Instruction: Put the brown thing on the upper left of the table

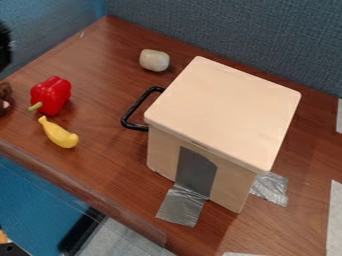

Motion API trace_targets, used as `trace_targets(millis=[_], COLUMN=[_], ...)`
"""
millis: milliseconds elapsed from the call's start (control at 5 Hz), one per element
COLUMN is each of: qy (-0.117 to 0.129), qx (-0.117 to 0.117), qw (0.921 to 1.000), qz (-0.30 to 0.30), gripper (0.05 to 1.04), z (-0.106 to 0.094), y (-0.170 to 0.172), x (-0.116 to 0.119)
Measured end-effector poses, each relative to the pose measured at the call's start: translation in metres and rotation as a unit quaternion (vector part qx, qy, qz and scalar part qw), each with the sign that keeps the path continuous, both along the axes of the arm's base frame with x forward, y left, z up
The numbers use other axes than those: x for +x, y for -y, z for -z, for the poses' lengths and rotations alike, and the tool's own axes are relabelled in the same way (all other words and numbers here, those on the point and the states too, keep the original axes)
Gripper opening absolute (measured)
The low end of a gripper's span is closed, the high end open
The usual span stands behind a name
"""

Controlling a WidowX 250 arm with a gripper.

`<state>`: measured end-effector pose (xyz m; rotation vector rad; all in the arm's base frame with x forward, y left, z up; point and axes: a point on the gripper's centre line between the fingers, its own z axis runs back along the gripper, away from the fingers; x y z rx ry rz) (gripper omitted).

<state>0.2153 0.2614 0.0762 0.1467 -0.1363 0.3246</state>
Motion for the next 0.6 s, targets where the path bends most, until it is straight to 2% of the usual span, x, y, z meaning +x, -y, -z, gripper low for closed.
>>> trace_targets(millis=[200,400,600], qy=[-0.005,-0.027,-0.031], qx=[0.01,-0.003,-0.014], qw=[0.9999,0.9996,0.9992], qz=[-0.001,-0.008,-0.022], gripper=[1.0,1.0,1.0], z=[0.016,0.044,0.053], y=[-0.006,-0.008,-0.009], x=[-0.008,-0.011,-0.009])
